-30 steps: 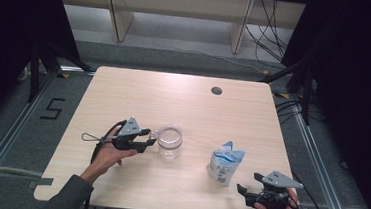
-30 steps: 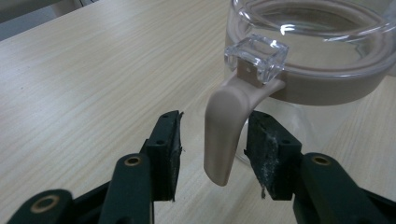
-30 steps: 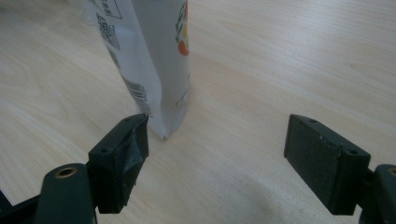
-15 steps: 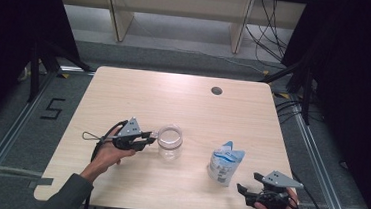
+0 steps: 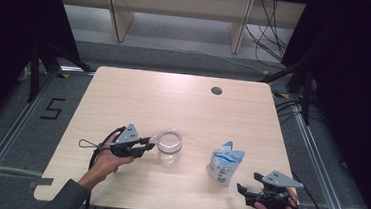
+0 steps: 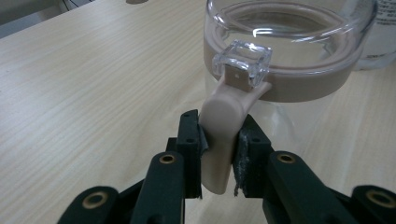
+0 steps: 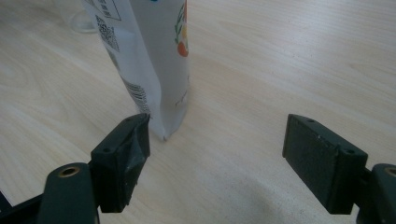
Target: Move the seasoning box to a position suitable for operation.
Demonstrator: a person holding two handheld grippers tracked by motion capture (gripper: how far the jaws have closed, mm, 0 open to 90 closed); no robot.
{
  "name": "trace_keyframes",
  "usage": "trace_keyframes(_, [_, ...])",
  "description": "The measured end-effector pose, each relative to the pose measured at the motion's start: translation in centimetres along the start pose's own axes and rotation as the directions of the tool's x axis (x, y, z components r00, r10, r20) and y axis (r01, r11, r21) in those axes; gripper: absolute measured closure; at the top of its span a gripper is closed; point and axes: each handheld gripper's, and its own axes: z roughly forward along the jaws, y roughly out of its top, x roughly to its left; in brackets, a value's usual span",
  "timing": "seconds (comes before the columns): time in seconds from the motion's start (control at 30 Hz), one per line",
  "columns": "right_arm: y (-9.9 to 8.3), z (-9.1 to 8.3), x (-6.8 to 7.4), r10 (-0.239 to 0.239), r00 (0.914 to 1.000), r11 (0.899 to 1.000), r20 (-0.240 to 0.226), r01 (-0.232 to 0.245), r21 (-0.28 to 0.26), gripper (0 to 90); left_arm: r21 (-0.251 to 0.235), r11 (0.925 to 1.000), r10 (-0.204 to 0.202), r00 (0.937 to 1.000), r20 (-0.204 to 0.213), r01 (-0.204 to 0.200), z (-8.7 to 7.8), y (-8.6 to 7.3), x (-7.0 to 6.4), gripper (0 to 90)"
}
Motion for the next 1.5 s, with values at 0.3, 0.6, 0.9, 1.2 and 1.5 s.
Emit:
trace_keyframes(0.3, [0.0,0.1,-0.2,-0.026,0.9997,1.0,-0.001,0.026,-0.004,24.2,-0.013,0.9999,-0.009,0.9998,0.016,0.01,-0.6,-0.4,-1.6,74.4])
trace_keyframes(0.6, [0.0,0.1,-0.2,-0.035,0.9994,0.999,-0.001,0.035,-0.005,24.2,-0.027,0.9988,-0.04,0.9992,-0.004,0.04,-0.9,-0.7,-4.0,74.3])
trace_keyframes(0.9, [0.0,0.1,0.2,-0.01,1.0,1.0,0.0,0.01,-0.007,24.1,-0.029,0.9966,-0.078,0.9962,-0.039,0.077,-0.5,-0.5,-5.4,74.2])
trace_keyframes(1.2, [0.0,0.1,0.1,-0.016,0.9999,1.0,-0.002,0.016,-0.011,24.1,-0.031,0.9958,-0.087,0.9958,-0.03,0.086,-0.1,-0.2,-6.1,73.9])
trace_keyframes(1.5, [0.0,0.2,-0.1,-0.032,0.9995,0.999,0.0,0.032,-0.014,24.1,-0.038,0.9952,-0.091,0.9955,-0.026,0.09,-0.1,-0.2,-6.3,73.4])
